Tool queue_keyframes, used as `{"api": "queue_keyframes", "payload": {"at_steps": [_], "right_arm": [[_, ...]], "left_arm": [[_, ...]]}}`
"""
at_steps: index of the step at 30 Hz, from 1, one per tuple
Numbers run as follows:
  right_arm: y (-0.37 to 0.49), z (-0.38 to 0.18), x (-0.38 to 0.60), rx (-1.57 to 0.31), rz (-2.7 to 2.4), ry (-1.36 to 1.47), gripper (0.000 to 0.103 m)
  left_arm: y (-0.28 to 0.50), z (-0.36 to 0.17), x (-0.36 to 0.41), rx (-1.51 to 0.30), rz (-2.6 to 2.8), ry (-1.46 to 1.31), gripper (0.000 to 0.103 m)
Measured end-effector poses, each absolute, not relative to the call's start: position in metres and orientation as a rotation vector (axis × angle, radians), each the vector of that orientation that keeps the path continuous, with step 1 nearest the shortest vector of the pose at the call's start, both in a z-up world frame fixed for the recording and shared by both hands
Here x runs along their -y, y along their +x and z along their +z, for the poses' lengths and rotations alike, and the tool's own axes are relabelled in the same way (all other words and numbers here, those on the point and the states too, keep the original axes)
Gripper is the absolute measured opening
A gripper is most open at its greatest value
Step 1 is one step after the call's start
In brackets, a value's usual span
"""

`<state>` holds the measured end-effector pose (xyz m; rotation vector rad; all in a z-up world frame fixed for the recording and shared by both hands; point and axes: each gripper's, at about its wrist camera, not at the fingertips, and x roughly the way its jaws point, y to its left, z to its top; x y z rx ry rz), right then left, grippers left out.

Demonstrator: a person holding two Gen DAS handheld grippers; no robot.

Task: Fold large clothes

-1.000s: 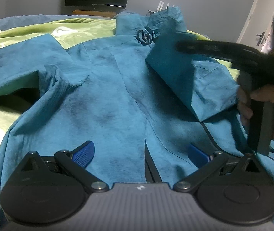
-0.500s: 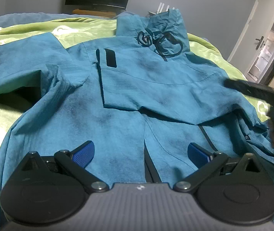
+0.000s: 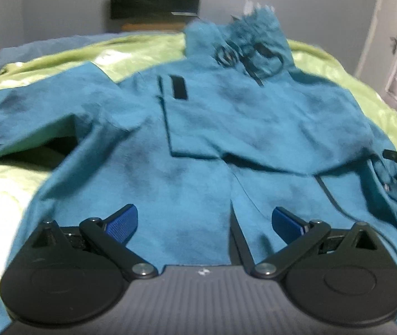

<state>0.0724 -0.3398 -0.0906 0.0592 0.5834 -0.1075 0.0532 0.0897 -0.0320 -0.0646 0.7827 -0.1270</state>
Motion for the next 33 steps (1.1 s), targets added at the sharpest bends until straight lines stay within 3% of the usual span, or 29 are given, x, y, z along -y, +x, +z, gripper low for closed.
{"api": "queue_keyframes", "payload": {"at_steps": [3, 7, 13, 15, 19, 26, 33], "right_arm": [[0.073, -0.089, 0.333, -0.537, -0.013, 0.101, 0.08], [0.077, -0.093, 0.323, -0.538, 0.012, 0.064, 0.077], [0.058, -0.07, 0.295, -0.39, 0.098, 0.029, 0.096], [0.048, -0.06, 0.287, -0.338, 0.141, 0.045, 0.103], [0.042, -0.043, 0.274, -0.328, 0.228, 0.107, 0.103], [0.049, -0.055, 0.246, -0.455, 0.361, 0.058, 0.103], [0.06, -0.08, 0.23, -0.555, 0.313, 0.039, 0.103]], "left_arm": [[0.052, -0.032, -0.097, -0.781, -0.106, -0.108, 0.103], [0.06, -0.044, -0.08, -0.873, -0.061, 0.03, 0.103], [0.063, -0.047, -0.072, -0.9, -0.046, 0.101, 0.103], [0.054, -0.035, -0.074, -0.836, -0.04, 0.083, 0.103], [0.028, 0.014, -0.094, -0.586, -0.002, 0.002, 0.103], [0.024, 0.066, -0.204, -0.479, 0.248, -0.121, 0.103], [0.013, 0.038, -0.337, -0.52, 0.535, -0.292, 0.103]]}}
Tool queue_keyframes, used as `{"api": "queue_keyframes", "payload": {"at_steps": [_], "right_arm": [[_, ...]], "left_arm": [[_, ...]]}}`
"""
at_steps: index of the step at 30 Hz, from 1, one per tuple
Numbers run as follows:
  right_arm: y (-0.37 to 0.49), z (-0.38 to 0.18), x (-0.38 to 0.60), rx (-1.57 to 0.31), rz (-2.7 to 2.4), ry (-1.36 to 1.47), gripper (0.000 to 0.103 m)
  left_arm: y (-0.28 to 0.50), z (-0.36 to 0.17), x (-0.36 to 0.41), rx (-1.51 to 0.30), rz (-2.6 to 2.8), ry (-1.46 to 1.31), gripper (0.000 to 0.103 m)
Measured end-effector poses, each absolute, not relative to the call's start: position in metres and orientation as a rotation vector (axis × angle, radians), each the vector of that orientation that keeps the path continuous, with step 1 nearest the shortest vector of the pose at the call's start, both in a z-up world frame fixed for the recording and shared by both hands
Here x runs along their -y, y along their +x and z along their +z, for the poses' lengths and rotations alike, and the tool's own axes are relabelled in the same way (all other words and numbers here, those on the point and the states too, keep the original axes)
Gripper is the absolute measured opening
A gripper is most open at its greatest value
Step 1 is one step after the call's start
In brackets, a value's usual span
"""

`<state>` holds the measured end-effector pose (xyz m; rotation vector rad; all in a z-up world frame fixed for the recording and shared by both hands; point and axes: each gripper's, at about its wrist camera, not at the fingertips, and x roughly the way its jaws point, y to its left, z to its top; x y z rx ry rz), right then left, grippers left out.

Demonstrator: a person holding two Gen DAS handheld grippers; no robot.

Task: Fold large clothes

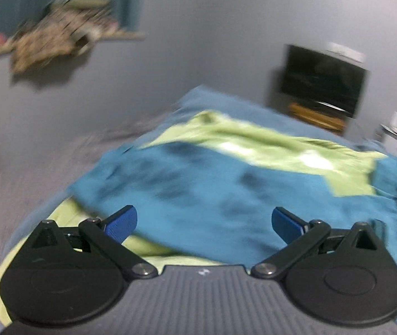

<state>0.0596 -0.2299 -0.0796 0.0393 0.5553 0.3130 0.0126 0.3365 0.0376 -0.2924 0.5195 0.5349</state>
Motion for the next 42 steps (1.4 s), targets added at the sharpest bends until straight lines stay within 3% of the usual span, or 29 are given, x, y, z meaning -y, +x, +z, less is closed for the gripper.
{"api": "queue_keyframes", "payload": {"at_steps": [2, 8, 16, 17, 18, 20, 29, 35, 42], "right_arm": [[0.061, -0.084, 0.226, -0.566, 0.308, 0.028, 0.103], [0.061, -0.09, 0.222, -0.586, 0.302, 0.004, 0.103], [0.066, -0.099, 0.213, -0.628, 0.295, -0.036, 0.103], [0.066, -0.101, 0.213, -0.631, 0.296, -0.039, 0.103], [0.067, -0.102, 0.212, -0.636, 0.296, -0.041, 0.103], [0.069, -0.103, 0.212, -0.644, 0.296, -0.043, 0.103], [0.07, -0.104, 0.213, -0.64, 0.3, -0.047, 0.103], [0.067, -0.104, 0.215, -0.628, 0.303, -0.042, 0.103], [0.062, -0.104, 0.219, -0.621, 0.315, -0.019, 0.103]], "left_arm": [[0.004, 0.018, -0.366, -0.561, 0.567, -0.38, 0.101], [0.004, -0.026, -0.41, -0.577, 0.559, -0.62, 0.078], [0.036, -0.033, -0.428, -0.52, 0.587, -0.623, 0.074], [0.04, -0.031, -0.428, -0.517, 0.594, -0.607, 0.064], [0.042, -0.029, -0.428, -0.518, 0.6, -0.591, 0.042], [0.045, -0.025, -0.426, -0.525, 0.625, -0.544, 0.012], [0.031, 0.047, -0.371, -0.338, 0.484, -0.364, 0.005], [0.042, 0.111, -0.287, -0.217, 0.23, -0.251, 0.0], [0.071, 0.128, -0.19, -0.28, 0.075, -0.154, 0.0]]}}
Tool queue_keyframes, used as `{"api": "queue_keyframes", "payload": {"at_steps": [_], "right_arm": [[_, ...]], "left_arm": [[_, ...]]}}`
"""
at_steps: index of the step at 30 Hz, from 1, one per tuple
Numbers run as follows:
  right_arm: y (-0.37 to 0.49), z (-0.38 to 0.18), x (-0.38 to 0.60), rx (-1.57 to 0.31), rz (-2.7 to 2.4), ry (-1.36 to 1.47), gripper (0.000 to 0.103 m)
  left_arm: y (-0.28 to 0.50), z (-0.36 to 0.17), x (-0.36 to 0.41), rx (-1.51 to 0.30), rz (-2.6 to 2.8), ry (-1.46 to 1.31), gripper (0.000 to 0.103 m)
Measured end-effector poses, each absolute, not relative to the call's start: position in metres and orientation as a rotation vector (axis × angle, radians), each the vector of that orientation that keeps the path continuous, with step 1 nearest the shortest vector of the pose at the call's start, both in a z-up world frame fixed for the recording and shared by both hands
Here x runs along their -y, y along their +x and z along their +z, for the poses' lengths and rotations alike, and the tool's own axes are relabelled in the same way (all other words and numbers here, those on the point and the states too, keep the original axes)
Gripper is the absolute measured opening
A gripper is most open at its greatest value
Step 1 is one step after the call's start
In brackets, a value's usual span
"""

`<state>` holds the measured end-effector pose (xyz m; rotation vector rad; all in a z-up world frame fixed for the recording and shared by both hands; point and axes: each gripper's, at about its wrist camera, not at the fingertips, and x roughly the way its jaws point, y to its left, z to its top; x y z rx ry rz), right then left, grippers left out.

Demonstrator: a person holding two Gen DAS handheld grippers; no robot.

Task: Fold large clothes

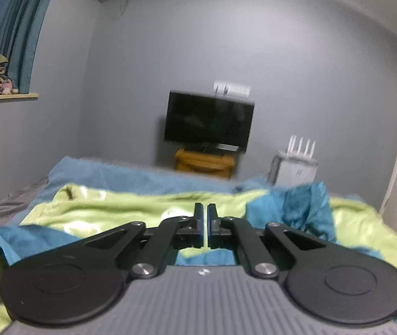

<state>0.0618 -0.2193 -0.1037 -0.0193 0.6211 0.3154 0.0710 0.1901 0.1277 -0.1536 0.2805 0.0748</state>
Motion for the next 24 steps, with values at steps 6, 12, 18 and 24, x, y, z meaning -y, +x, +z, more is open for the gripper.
{"api": "queue_keyframes", "payload": {"at_steps": [6, 12, 18, 24], "right_arm": [[0.06, -0.103, 0.223, -0.623, 0.333, 0.006, 0.103], [0.065, -0.106, 0.221, -0.64, 0.334, 0.01, 0.103], [0.068, -0.108, 0.215, -0.65, 0.32, -0.006, 0.103], [0.068, -0.109, 0.211, -0.653, 0.309, -0.03, 0.103]], "left_arm": [[0.071, 0.074, -0.224, -0.432, 0.269, -0.242, 0.061], [0.031, 0.056, -0.292, -0.303, 0.608, -0.237, 0.077], [0.057, 0.037, -0.349, -0.45, 0.612, -0.379, 0.078], [0.103, 0.037, -0.364, -0.57, 0.657, -0.23, 0.0]]}}
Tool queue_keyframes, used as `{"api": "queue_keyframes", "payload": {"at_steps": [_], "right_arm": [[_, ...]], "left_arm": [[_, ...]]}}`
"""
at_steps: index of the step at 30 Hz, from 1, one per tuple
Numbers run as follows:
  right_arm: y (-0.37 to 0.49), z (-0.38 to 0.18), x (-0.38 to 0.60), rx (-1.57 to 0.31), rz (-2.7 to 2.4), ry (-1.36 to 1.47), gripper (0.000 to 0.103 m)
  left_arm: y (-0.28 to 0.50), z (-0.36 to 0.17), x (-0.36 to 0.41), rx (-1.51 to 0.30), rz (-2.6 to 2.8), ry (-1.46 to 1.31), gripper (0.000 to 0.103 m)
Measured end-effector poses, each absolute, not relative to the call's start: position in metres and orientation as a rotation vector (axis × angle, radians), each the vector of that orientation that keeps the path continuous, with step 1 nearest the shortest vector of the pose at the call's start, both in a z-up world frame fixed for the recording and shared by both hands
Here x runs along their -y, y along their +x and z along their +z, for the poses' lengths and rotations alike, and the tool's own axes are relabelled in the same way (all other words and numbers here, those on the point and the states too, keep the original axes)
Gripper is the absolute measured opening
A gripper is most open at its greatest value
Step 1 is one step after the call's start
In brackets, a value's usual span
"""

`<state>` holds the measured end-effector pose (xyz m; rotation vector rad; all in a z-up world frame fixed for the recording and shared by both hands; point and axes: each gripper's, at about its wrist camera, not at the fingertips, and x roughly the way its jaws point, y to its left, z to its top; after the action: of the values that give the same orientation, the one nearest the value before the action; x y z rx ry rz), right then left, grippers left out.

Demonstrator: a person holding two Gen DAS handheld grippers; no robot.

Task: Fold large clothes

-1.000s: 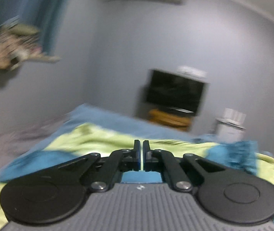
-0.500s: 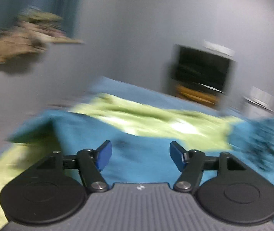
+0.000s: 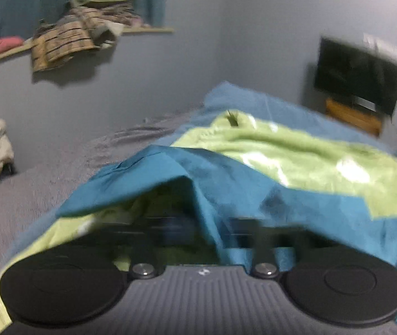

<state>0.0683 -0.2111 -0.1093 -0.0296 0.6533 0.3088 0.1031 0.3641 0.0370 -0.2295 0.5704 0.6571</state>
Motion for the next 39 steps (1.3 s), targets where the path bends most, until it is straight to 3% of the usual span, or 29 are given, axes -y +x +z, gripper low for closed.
{"api": "queue_keyframes", "payload": {"at_steps": [6, 13, 23, 27, 28, 29, 30, 33, 36, 39], "right_arm": [[0.07, -0.112, 0.209, -0.662, 0.306, -0.044, 0.103], [0.066, -0.11, 0.212, -0.648, 0.31, -0.029, 0.103], [0.062, -0.108, 0.218, -0.631, 0.321, -0.004, 0.103], [0.064, -0.108, 0.222, -0.633, 0.33, 0.017, 0.103], [0.064, -0.108, 0.223, -0.634, 0.332, 0.021, 0.103], [0.064, -0.108, 0.223, -0.635, 0.333, 0.024, 0.103], [0.065, -0.108, 0.223, -0.636, 0.334, 0.026, 0.103], [0.065, -0.107, 0.223, -0.635, 0.334, 0.027, 0.103], [0.063, -0.106, 0.222, -0.626, 0.334, 0.024, 0.103], [0.055, -0.096, 0.22, -0.574, 0.336, 0.01, 0.103]], "left_arm": [[0.092, 0.083, -0.314, -0.361, 0.479, -0.164, 0.0], [0.083, 0.125, -0.174, -0.226, 0.119, 0.023, 0.0], [0.102, 0.098, 0.021, -0.276, -0.258, 0.095, 0.0], [0.111, 0.065, 0.078, -0.406, -0.356, 0.11, 0.001], [0.113, 0.055, 0.085, -0.451, -0.375, 0.114, 0.003], [0.113, 0.047, 0.092, -0.496, -0.406, 0.114, 0.014], [0.114, 0.039, 0.094, -0.536, -0.438, 0.111, 0.033], [0.103, 0.029, 0.077, -0.582, -0.493, 0.126, 0.066], [0.087, 0.029, 0.047, -0.538, -0.434, 0.162, 0.08], [0.07, 0.024, 0.002, -0.514, -0.346, 0.139, 0.082]]}}
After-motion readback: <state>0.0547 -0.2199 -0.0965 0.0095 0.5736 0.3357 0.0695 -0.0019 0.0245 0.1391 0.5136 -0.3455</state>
